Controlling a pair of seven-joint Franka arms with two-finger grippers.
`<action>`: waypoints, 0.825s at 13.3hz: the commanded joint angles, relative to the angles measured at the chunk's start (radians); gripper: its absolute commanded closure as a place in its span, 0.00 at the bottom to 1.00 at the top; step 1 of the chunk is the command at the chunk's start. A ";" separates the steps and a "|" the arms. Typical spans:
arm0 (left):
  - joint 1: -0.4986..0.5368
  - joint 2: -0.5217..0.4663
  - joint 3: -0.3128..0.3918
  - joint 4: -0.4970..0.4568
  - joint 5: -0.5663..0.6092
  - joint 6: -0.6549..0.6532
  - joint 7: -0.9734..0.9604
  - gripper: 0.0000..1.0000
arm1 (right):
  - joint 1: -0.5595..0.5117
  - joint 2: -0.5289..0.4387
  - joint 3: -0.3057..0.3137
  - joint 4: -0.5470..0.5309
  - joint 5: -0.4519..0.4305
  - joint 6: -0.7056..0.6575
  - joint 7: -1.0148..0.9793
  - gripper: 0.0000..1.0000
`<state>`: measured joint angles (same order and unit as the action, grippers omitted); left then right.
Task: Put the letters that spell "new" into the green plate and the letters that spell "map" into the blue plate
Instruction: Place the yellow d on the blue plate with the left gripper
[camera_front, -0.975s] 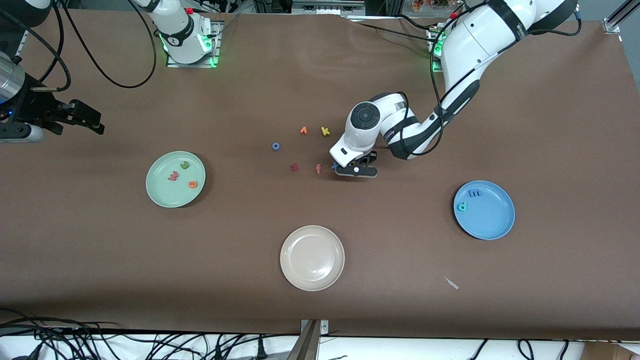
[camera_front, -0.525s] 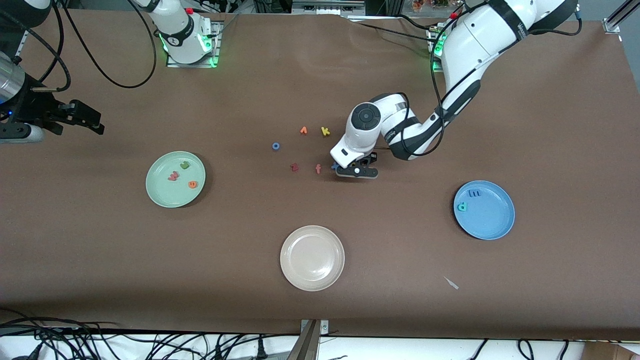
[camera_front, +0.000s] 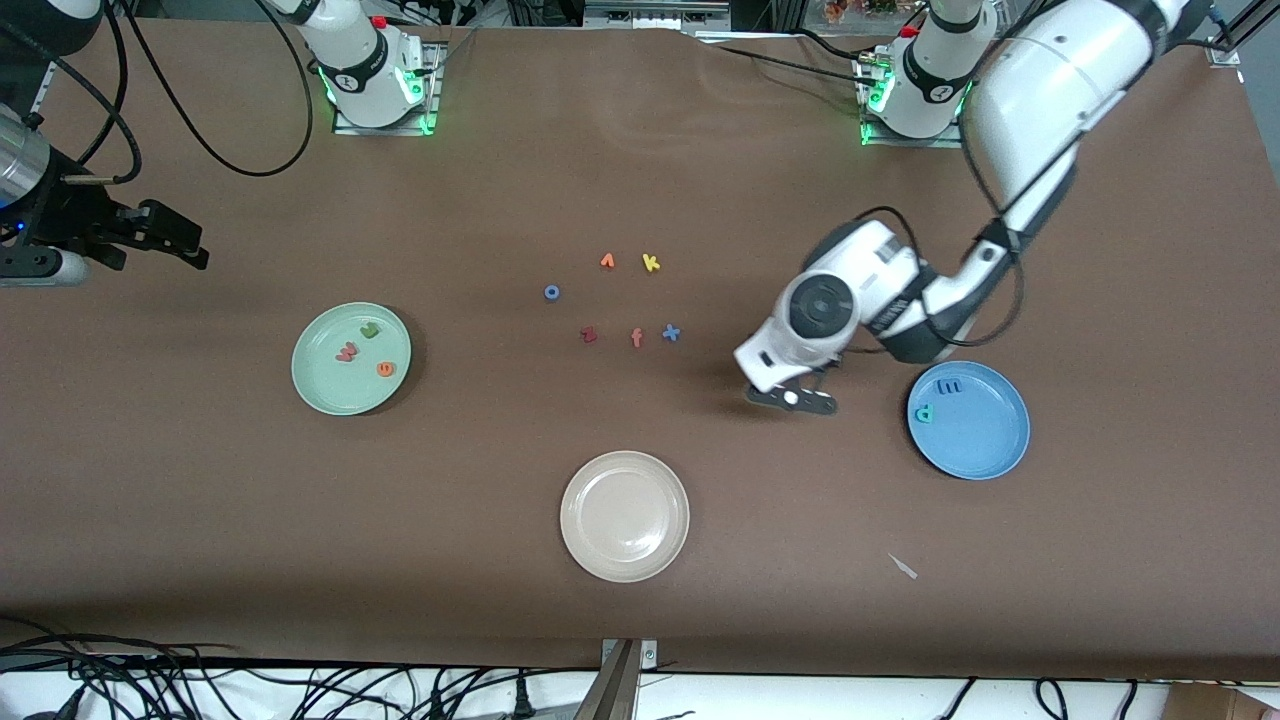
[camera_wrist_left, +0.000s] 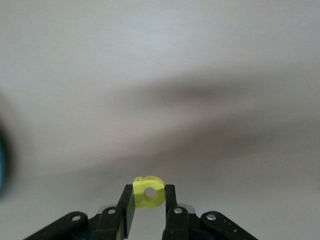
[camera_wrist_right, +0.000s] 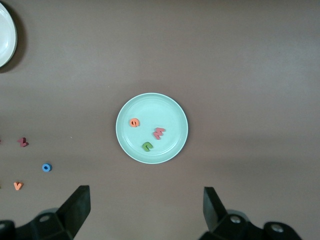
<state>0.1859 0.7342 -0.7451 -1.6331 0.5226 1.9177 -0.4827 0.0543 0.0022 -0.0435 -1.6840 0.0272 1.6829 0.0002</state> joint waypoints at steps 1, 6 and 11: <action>0.130 -0.004 -0.010 0.016 -0.016 -0.071 0.278 0.93 | 0.001 -0.005 -0.003 0.001 0.016 -0.003 0.007 0.00; 0.250 0.005 0.053 0.019 0.066 -0.095 0.616 0.93 | 0.001 -0.005 -0.003 0.001 0.016 -0.005 0.007 0.00; 0.244 0.037 0.096 0.038 0.180 -0.089 0.618 0.00 | 0.001 -0.005 -0.003 0.001 0.016 -0.005 0.007 0.00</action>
<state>0.4427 0.7769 -0.6511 -1.6204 0.6685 1.8405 0.1292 0.0544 0.0023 -0.0435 -1.6840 0.0273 1.6827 0.0003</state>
